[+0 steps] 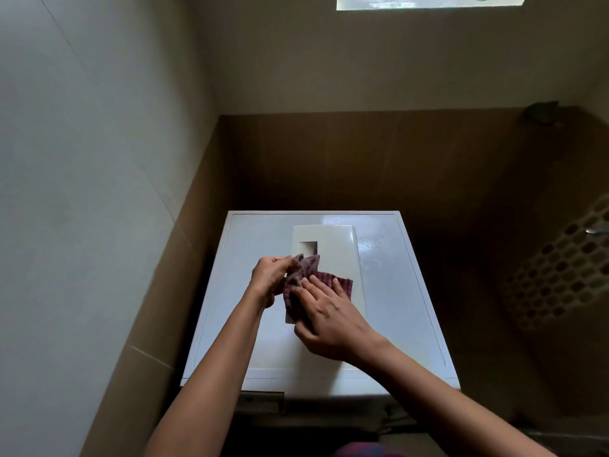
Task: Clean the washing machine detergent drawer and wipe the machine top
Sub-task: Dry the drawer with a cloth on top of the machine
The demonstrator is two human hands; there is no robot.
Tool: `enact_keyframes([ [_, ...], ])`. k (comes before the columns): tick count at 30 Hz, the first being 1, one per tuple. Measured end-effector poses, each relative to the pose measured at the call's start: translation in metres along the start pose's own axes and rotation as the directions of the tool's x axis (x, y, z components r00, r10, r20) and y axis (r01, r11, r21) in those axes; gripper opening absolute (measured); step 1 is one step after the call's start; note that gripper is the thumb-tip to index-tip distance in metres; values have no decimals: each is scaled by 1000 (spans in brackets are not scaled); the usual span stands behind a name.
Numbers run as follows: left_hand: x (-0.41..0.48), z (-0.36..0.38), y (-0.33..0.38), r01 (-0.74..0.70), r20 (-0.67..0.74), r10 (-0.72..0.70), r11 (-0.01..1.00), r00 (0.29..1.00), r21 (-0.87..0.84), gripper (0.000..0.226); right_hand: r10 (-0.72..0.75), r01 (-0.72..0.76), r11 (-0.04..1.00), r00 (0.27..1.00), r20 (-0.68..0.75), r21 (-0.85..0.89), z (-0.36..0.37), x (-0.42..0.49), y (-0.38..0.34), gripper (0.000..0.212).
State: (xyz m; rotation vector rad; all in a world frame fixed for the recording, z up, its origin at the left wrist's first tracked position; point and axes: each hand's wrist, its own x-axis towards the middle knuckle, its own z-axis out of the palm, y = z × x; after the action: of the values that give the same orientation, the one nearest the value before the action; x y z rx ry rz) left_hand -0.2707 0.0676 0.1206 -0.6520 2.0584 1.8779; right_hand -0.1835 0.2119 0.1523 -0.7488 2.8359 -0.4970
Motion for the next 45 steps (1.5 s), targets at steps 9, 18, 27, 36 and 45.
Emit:
enact_keyframes([
  [9,10,-18,10,128,100,-125,991,987,-23,21,82,-78,993,995,-48,91,5,57,6,56],
  [18,8,9,0,-150,-159,230,903,960,402,58,231,-229,967,973,-7,109,-9,109,31,57],
  [27,2,16,0,-251,-108,414,718,904,649,46,265,-261,962,963,-42,74,-20,134,64,54],
  [36,-4,19,3,-207,-154,388,740,908,640,46,418,-399,904,901,-121,150,-34,125,99,38],
  [45,-2,21,2,-211,-203,372,811,906,546,45,491,-398,810,862,-125,431,-20,75,89,56],
])
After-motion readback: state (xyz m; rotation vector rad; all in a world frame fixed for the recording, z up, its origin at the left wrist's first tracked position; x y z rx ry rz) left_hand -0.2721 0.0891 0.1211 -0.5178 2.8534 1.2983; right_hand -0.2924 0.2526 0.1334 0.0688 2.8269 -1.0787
